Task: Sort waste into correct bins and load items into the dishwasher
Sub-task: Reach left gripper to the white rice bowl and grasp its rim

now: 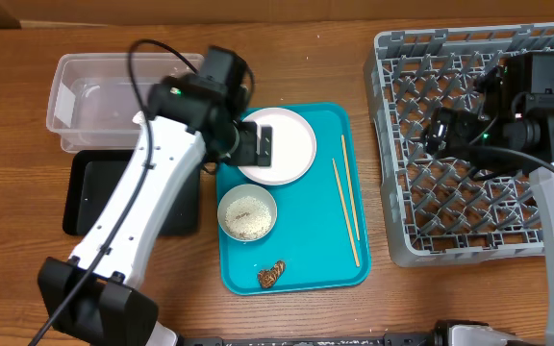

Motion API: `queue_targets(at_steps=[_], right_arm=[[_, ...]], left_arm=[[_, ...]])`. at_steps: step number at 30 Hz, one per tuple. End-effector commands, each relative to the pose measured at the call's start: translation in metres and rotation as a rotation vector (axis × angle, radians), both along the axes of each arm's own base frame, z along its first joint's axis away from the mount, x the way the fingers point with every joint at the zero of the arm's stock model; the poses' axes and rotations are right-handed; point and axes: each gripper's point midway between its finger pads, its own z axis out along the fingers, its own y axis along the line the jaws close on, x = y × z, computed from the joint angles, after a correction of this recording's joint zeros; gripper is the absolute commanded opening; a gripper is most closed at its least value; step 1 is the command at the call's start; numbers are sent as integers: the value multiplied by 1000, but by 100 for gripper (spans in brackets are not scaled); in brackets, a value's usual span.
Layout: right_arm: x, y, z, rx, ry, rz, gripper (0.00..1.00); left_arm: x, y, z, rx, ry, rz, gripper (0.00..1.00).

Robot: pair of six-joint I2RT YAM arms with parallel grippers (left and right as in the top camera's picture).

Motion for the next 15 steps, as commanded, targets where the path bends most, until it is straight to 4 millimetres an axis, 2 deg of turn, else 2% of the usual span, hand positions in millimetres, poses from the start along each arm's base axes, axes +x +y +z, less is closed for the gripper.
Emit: queue_targets(at_steps=[1,3,9,15], right_arm=[[-7,-40,0,-146,27,-204,100],[-15,-53,-2,-164,53,-299,100],[-31,-75,-5,-139,109,-449,100],[-48,-93,-10,-65,161,-541,100]], left_arm=[[-16,-8,-13,30,30,-34,100],[-25,-14,-24,39,57,-41,100],[-46,-31,-56,60,93,-108,100],[-60,-39,-84,72,111,-145,95]])
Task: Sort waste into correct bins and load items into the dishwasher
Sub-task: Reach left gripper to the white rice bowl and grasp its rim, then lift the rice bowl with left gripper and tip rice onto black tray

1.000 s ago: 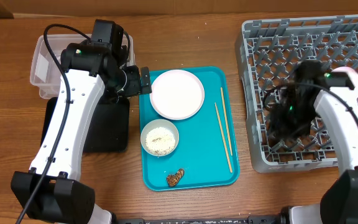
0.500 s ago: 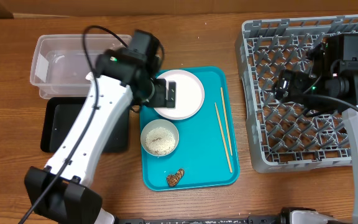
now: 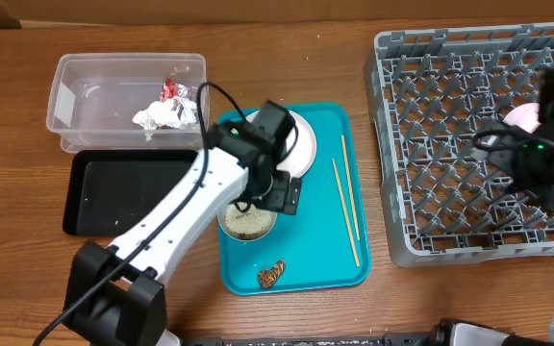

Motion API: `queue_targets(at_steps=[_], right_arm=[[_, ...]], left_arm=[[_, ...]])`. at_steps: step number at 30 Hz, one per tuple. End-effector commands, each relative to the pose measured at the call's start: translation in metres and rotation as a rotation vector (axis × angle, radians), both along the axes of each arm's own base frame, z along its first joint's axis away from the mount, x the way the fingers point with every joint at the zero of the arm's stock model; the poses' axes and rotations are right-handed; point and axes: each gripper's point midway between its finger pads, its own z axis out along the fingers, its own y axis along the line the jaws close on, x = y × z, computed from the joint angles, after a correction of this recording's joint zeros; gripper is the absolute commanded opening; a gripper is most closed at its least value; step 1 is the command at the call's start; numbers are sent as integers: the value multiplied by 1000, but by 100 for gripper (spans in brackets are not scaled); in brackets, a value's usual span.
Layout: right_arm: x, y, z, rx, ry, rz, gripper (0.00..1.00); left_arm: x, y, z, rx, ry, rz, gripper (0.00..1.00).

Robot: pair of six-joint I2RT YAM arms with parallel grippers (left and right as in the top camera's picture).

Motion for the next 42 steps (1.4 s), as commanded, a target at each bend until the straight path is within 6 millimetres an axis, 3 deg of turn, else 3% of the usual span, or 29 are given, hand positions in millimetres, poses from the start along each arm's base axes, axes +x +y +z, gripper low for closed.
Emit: queue_targets(at_steps=[1,8,16,23,29,39,42], right_arm=[[-3,-5,2,50,-17,-65,100],[-6,-4,1,74,-7,-71,100],[-7,-4,1,75,-3,-71,100],[-8,-3,0,76,0,-71,100],[-8,-3,0,76,0,-71,100],[-8,-3,0,76,1,-71,100],[-8,-3,0,76,1,-72,100]], left_arm=[[-7,0,-11,14,-2,0,94],[-4,-9,-33,-8,-47,-22,85],[-8,-15,-44,-15,-64,-45,82],[-11,-12,-62,10,-40,-47,75],[-14,-10,-76,35,-5,-48,56],[-18,-7,-90,62,35,-49,5],[-17,-8,-89,61,33,-49,4]])
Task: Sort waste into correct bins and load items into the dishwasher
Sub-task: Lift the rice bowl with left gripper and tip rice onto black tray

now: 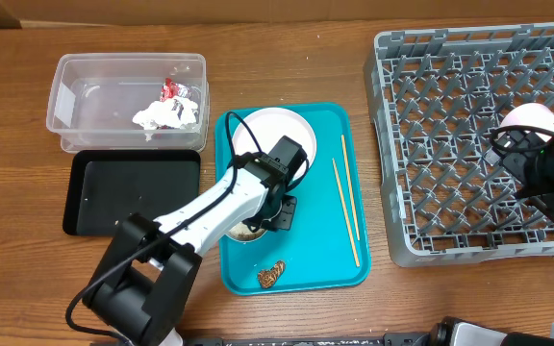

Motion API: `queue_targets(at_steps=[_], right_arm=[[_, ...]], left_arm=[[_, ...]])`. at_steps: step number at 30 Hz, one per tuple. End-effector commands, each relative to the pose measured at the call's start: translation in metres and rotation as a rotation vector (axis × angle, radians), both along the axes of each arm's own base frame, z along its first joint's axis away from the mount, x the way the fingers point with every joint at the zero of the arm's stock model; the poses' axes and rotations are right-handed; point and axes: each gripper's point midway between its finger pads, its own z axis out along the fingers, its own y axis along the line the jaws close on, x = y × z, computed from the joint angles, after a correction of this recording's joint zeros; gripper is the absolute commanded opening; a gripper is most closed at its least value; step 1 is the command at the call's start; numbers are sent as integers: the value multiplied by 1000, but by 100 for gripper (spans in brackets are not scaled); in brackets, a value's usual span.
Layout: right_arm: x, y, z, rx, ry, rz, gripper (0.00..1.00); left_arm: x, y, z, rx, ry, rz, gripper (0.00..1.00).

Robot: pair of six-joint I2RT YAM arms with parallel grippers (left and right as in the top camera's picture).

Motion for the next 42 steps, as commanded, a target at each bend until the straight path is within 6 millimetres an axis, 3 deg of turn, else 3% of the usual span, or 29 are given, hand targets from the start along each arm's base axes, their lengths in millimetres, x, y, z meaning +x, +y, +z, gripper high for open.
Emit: queue_targets(at_steps=[1,6,15,23,30,38,42], right_arm=[[1,0,3,4,-13,-8,100],[1,0,3,4,-10,-8,100],[1,0,3,3,-9,-5,100],[1,0,3,-1,-8,13,100],[1,0,3,-1,-8,14,100],[1,0,3,-1,-8,14,100],[1,0,3,-1,-8,14,100]], left_arm=[[-6,-1,-8,7,26,-10,4],[-3,-1,3,18,31,-8,4],[25,1,56,39,-32,26,4],[47,55,99,-43,-71,251,4],[58,80,136,-365,-74,233,4],[69,121,150,-662,-134,223,4],[73,150,144,-768,-179,306,4]])
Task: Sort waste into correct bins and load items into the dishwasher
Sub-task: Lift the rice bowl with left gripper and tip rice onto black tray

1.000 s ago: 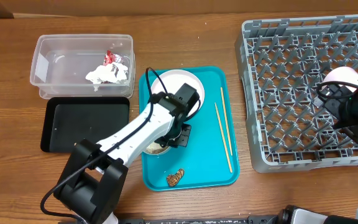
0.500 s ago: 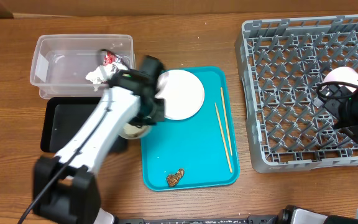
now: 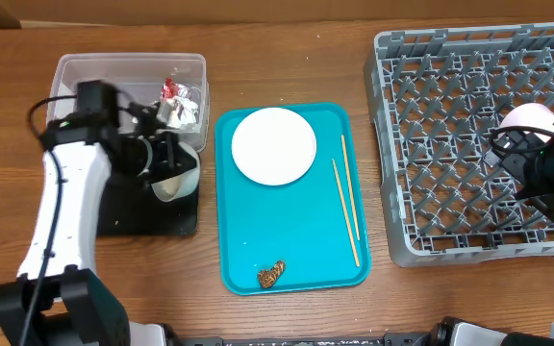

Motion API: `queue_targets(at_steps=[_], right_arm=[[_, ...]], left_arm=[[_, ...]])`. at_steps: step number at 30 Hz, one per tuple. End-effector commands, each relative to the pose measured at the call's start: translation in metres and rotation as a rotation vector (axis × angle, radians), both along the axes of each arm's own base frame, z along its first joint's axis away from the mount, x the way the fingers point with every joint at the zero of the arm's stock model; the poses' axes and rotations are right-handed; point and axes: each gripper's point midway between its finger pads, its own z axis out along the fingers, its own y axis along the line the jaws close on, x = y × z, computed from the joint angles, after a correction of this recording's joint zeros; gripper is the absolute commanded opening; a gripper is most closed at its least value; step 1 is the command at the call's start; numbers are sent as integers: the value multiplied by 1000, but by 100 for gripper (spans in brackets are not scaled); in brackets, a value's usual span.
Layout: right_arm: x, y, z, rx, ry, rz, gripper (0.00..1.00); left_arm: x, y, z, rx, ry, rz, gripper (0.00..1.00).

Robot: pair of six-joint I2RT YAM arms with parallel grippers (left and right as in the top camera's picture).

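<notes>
My left gripper (image 3: 164,159) is shut on the rim of the white bowl (image 3: 177,175). It holds the bowl tipped on its side over the right end of the black tray (image 3: 128,213). What is inside the bowl is hidden. On the teal tray (image 3: 287,231) lie a white plate (image 3: 274,145), a pair of chopsticks (image 3: 346,210) and a brown food scrap (image 3: 271,275). My right gripper (image 3: 543,173) hangs low over the right side of the grey dish rack (image 3: 450,144), beside a pale pink cup (image 3: 529,119); its fingers are hidden.
A clear plastic bin (image 3: 104,91) behind the black tray holds crumpled wrappers (image 3: 173,108). The dish rack fills the right third of the wooden table. The left arm stretches along the table's left side.
My left gripper was down on the bowl of rice on the teal tray. Now it holds the bowl tipped over the black tray to the left. The right arm has not moved.
The left gripper was first over the white plate while the right arm was above the rack. It was then at the bowl, with the pink cup sitting in the rack. It stayed low on the bowl, and the bowl is now off the teal tray.
</notes>
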Motion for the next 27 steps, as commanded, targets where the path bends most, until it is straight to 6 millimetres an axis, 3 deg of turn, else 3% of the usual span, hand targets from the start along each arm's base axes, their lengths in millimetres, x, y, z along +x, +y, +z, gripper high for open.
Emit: queue_targets(at_steps=[1,13,20,27], right_arm=[[2,0,3,0,-15,2,100],[2,0,3,-1,-14,5,100],[2,0,3,-1,-14,5,100],[2,0,3,-1,-14,5,100]], left_arm=[[-2,8,11,-189,-110,-13,4],[-7,50,5,-562,-314,88,4],[2,67,19,-804,-381,200,4],[3,71,16,-861,-292,260,4]])
